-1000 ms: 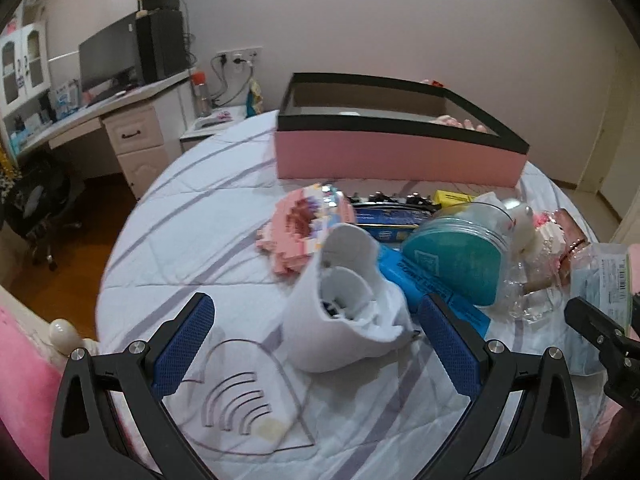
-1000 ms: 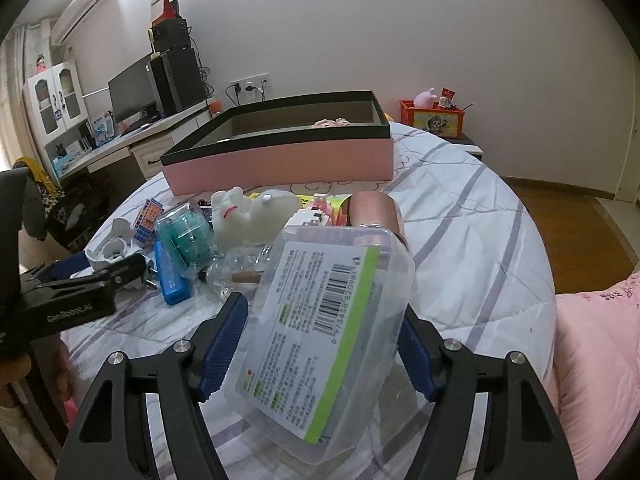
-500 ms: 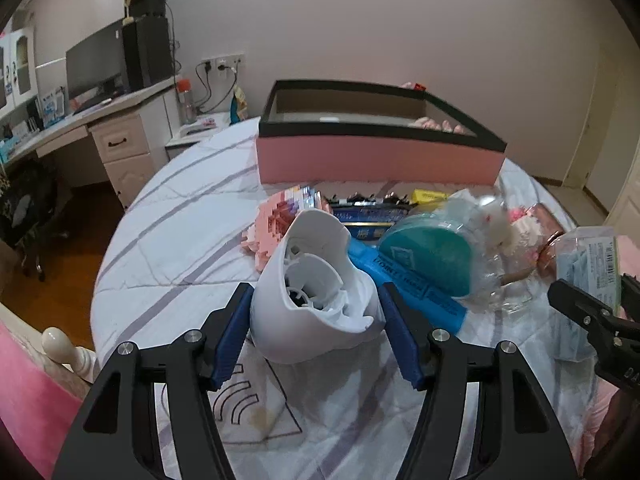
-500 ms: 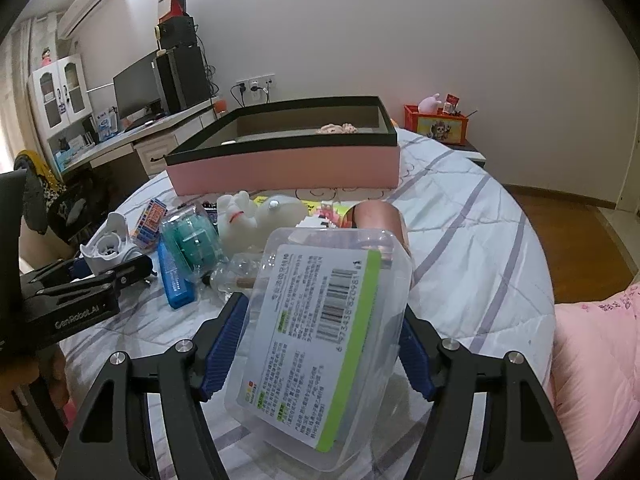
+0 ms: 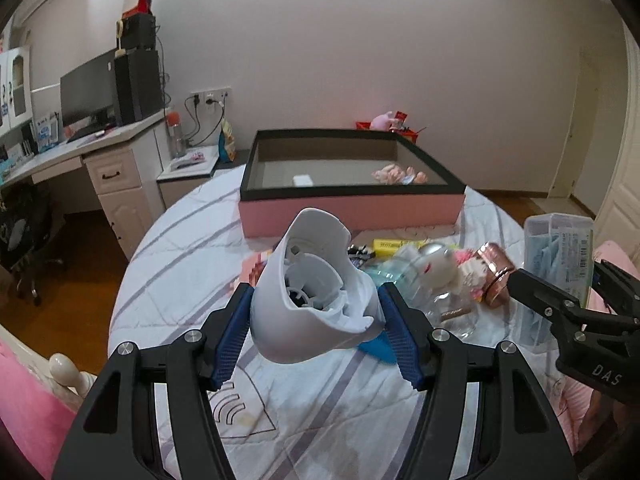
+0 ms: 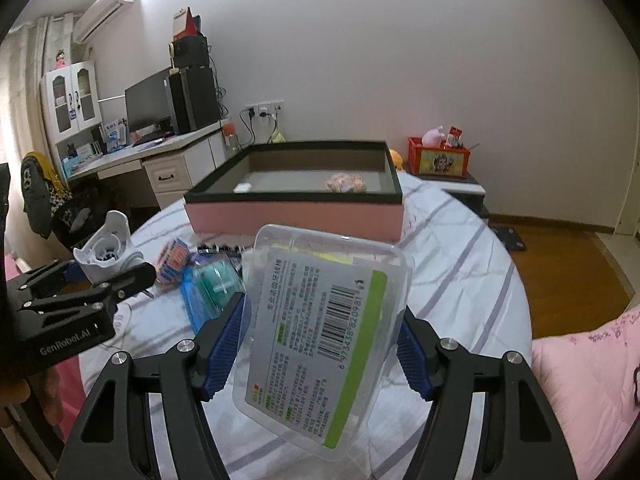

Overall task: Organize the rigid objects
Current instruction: 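Lower the nozzle and pill box into the pink box and open both tools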

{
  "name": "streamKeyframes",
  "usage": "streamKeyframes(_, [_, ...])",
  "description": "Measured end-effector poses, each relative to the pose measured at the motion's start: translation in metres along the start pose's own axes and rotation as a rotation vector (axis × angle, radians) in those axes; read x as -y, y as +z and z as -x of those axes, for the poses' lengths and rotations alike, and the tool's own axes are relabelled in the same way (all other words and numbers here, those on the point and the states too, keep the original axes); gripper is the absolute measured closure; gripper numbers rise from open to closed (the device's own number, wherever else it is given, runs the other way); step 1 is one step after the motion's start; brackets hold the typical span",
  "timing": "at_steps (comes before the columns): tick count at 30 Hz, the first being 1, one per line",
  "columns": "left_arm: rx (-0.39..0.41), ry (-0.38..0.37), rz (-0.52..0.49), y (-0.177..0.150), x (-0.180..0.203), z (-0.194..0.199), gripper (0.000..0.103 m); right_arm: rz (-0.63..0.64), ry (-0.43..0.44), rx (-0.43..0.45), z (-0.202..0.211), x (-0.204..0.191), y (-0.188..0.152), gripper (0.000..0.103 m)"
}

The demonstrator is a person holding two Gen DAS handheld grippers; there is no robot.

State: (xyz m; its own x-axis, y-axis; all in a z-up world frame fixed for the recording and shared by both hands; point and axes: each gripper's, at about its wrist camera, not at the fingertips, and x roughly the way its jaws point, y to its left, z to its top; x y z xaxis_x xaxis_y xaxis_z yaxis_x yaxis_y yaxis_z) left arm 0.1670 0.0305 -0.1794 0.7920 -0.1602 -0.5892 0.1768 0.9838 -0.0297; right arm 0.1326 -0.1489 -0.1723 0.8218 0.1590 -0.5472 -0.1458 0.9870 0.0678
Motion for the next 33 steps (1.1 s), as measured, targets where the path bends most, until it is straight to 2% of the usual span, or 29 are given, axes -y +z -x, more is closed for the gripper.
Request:
streamKeyframes(12, [0.083, -0.006, -0.035, 0.050, 0.010, 0.006, 0.038, 0.051, -0.009, 0.111, 0.006, -0.003, 0.055, 0.033])
streamKeyframes(21, [0.111, -0.006, -0.056, 0.109, -0.001, -0.026, 0.038, 0.101, -0.028, 0.136, -0.024, -0.002, 0.108, 0.033])
streamKeyframes(27, [0.047, -0.021, -0.060, 0.151, -0.016, -0.085, 0.038, 0.137, -0.034, 0.094, -0.073, 0.004, 0.147, 0.033])
streamKeyframes(31, [-0.039, -0.018, -0.062, 0.167, -0.024, -0.138, 0.038, 0.142, -0.030, 0.023, -0.121, 0.010, 0.167, 0.033])
streamKeyframes(33, [-0.086, -0.027, -0.070, 0.169, -0.025, -0.160, 0.038, 0.128, 0.000, -0.032, -0.147, 0.014, 0.172, 0.033])
